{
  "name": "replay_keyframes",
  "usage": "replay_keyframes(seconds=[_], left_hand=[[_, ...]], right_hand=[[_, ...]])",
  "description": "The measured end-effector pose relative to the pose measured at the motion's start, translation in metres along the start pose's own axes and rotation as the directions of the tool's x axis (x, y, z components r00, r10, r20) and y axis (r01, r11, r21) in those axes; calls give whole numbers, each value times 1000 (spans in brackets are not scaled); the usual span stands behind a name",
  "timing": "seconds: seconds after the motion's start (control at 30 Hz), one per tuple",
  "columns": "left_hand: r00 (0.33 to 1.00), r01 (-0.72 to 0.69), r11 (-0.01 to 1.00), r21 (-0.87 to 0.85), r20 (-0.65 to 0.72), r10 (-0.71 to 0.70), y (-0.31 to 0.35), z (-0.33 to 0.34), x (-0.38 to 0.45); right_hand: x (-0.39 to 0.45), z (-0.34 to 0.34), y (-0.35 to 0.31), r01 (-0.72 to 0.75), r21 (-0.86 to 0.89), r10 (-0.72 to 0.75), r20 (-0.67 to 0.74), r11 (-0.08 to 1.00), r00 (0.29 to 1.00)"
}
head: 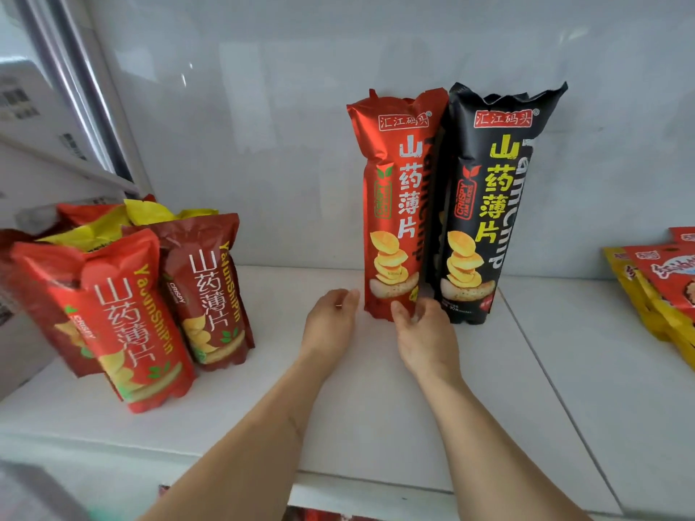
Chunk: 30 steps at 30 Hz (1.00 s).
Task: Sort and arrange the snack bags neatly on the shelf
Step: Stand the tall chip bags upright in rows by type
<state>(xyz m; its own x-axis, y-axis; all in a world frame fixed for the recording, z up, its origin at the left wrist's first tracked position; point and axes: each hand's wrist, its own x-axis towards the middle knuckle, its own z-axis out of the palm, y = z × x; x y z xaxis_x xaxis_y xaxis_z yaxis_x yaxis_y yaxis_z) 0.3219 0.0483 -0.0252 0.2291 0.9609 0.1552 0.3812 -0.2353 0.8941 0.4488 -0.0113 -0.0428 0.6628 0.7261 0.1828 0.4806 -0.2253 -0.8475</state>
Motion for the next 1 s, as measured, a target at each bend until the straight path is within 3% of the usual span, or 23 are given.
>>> replay_keyframes(seconds=[0.07, 0.17, 0.27, 0.37, 0.7, 0.83, 1.0], left_hand=[[996, -87, 956, 279, 17, 86, -14, -11, -6], [945, -284, 701, 654, 69, 318, -34, -30, -18], [813, -445, 471, 762, 123, 569, -45, -55, -33], [721, -493, 376, 784, 126, 682, -48, -77, -49], [659, -508, 457, 730, -12, 752, -72, -159, -105], [665, -515, 528, 675, -74, 743, -75, -183, -116], [624, -509, 584, 632, -196, 756, -72, -204, -121]], right_hand=[[-11, 1, -2, 57, -104, -54, 35, 993, 998], [-32, 5, -11, 220, -220, -197, 120, 950, 973], [-52, 14, -27, 347, -305, -305, 177, 887, 936], [-67, 23, -42, 407, -331, -354, 210, 852, 911], [-113, 55, -107, 443, -256, -420, 142, 859, 897], [-124, 64, -127, 434, -156, -418, 126, 887, 899], [-134, 75, -140, 445, 4, -443, 108, 896, 890]])
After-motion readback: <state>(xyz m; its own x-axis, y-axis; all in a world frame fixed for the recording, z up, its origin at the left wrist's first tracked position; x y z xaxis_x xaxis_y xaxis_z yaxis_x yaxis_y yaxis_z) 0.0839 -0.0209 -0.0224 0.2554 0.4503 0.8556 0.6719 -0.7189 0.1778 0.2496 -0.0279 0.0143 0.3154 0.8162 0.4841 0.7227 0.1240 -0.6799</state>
